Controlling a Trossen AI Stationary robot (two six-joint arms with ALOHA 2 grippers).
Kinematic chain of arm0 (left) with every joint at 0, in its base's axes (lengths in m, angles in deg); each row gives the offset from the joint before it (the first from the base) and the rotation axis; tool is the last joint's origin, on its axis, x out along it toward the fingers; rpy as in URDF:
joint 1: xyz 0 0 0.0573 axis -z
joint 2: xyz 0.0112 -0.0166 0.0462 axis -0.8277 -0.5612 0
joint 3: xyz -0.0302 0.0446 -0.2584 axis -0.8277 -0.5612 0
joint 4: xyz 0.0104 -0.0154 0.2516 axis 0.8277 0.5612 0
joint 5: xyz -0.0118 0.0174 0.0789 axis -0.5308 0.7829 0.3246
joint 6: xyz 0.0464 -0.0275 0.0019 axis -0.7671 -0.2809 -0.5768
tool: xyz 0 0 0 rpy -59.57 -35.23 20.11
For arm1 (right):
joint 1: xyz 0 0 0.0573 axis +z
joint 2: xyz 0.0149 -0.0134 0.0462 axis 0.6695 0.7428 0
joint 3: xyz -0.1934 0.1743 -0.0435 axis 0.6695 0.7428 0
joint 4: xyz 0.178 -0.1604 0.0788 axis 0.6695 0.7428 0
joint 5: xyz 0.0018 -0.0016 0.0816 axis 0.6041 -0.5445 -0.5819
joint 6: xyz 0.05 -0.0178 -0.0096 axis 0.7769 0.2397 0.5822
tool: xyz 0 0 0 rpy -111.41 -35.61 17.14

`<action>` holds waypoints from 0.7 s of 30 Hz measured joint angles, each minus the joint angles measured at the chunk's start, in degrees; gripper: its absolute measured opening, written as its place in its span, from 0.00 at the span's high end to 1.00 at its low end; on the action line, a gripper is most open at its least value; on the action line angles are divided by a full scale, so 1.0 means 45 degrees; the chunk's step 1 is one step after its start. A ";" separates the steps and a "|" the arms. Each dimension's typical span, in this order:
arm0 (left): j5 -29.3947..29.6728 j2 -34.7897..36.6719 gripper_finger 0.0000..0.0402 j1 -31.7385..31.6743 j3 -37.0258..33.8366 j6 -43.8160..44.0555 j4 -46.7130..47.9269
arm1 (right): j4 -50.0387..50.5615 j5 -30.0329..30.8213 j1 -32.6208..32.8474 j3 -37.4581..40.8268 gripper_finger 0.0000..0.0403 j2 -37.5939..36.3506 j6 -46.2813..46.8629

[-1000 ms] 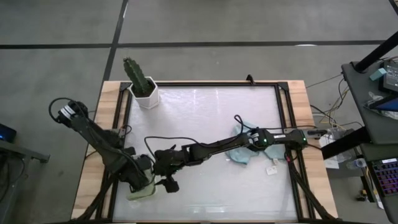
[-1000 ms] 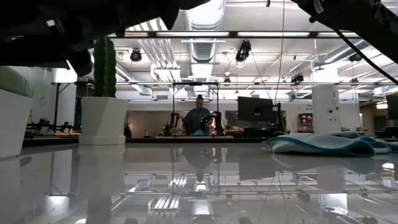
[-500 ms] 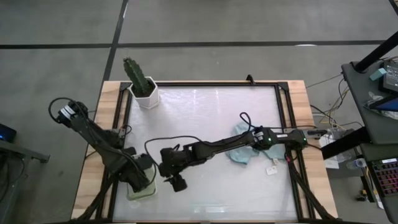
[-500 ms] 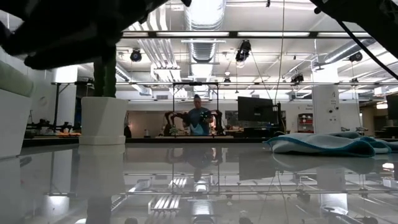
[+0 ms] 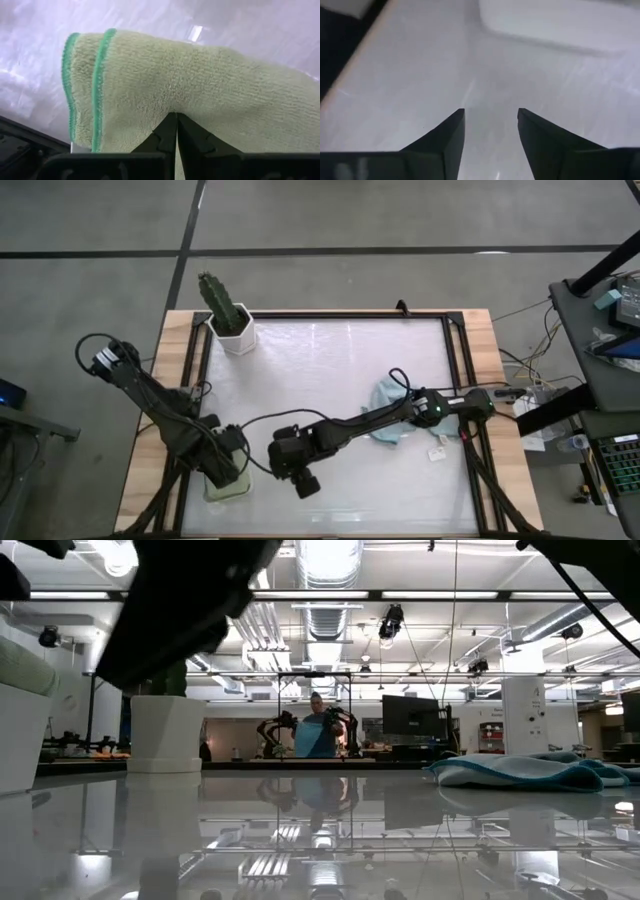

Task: Fold microfiber towels
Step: Put the green microfiber towel into the white bin

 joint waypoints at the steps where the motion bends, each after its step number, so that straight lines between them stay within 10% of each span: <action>1: 0.0041 0.0046 1.00 0.0001 0.0051 0.0105 0.0086 | 0.0294 0.0059 0.0059 0.0011 0.58 0.0000 0.0017; 13: 0.0569 0.0133 1.00 0.0814 0.1468 -0.0740 -0.0172 | 0.0211 0.1273 0.0776 0.3009 0.67 -0.0640 0.1075; 21: 0.0607 -0.0207 1.00 0.1802 0.1487 -0.0247 -0.1881 | -0.3858 0.2338 0.0829 0.7937 0.69 -0.3798 0.1471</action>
